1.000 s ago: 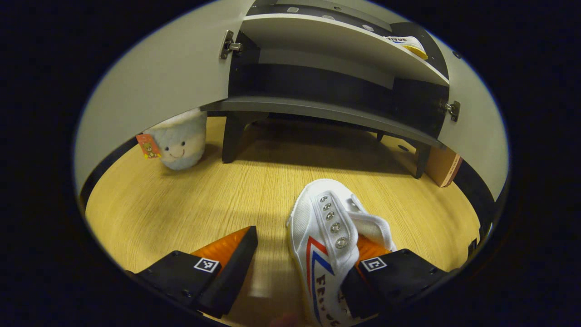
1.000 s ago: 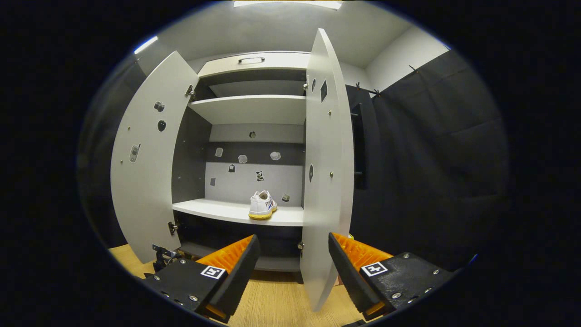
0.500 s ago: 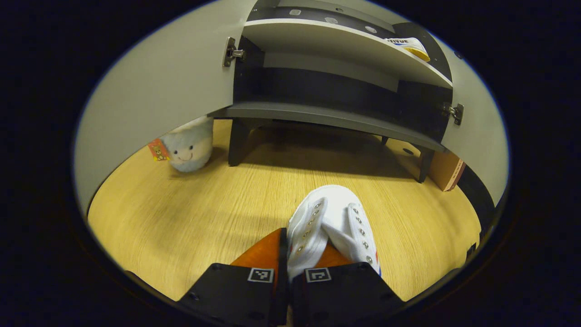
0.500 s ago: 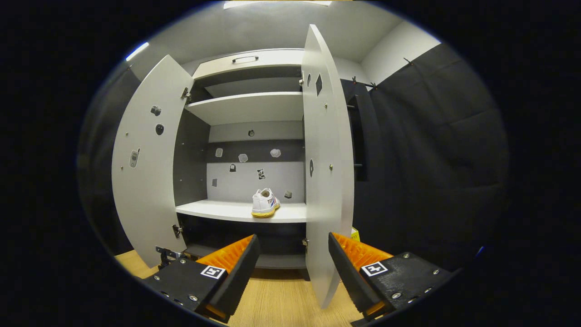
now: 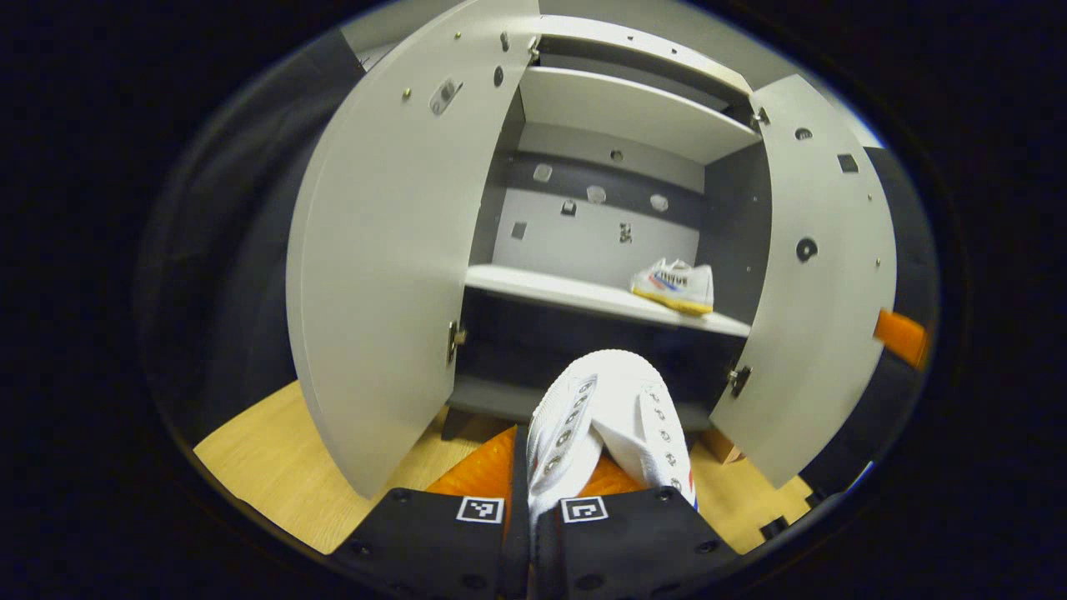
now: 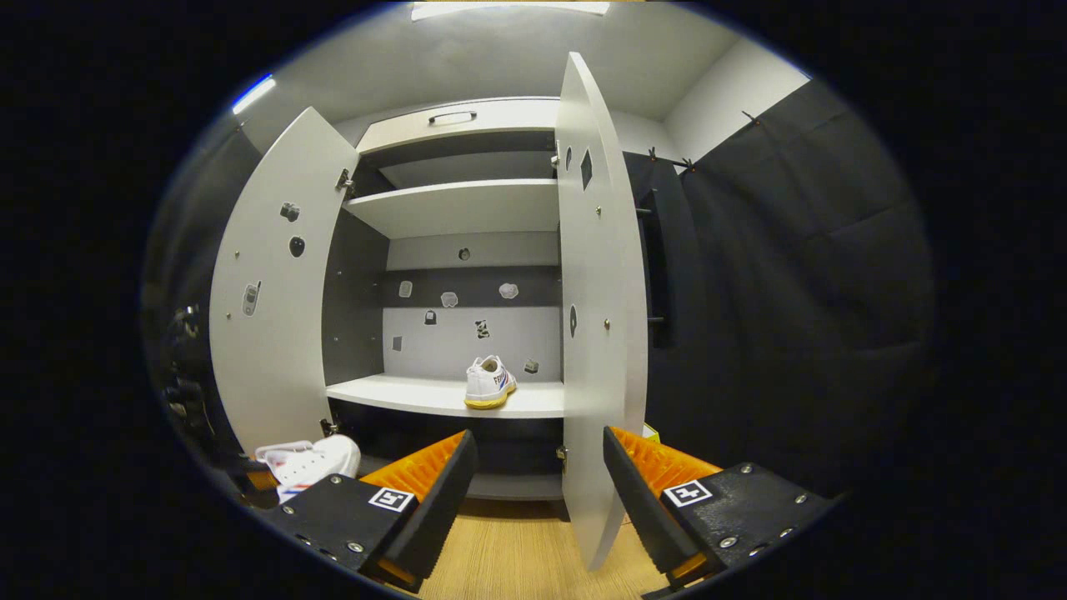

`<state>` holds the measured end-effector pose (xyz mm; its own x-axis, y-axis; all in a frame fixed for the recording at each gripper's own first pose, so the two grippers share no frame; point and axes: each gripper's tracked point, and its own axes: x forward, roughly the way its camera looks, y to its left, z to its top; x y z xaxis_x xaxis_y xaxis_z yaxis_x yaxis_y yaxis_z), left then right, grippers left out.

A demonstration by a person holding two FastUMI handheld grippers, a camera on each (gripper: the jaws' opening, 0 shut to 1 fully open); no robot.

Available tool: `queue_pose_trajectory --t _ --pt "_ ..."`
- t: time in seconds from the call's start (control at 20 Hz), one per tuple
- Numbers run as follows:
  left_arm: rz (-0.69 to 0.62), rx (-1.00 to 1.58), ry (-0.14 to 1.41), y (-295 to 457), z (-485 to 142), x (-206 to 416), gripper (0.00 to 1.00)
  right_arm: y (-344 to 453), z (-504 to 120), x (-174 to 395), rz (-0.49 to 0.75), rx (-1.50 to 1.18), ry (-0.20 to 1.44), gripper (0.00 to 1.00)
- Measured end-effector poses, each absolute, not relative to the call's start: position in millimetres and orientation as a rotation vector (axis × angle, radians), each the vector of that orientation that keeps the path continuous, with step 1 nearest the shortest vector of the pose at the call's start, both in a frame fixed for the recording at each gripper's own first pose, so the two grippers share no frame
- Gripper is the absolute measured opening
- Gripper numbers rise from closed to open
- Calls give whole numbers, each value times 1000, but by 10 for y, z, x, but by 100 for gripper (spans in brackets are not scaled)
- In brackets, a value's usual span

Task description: Grab one shoe with the right hand and put it into the shoe cabinet, grab the other shoe with the left hand and put it into the shoe cabinet; then close the right door with the right hand and the left door with the left hand.

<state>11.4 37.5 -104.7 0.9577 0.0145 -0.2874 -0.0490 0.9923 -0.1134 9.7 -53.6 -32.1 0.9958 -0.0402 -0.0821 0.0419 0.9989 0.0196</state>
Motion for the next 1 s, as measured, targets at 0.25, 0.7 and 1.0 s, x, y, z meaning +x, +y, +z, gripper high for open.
queue_pose_trajectory --t 0.25,0.7,1.0 --pt "62 -153 189 546 -195 345 11 -444 -274 93 -18 28 65 93" --pt "43 -176 345 271 -547 2100 11 -377 -252 11 -11 -5 61 93" --pt "82 -82 488 146 -1069 2873 11 -479 -268 -15 -25 -17 76 93"
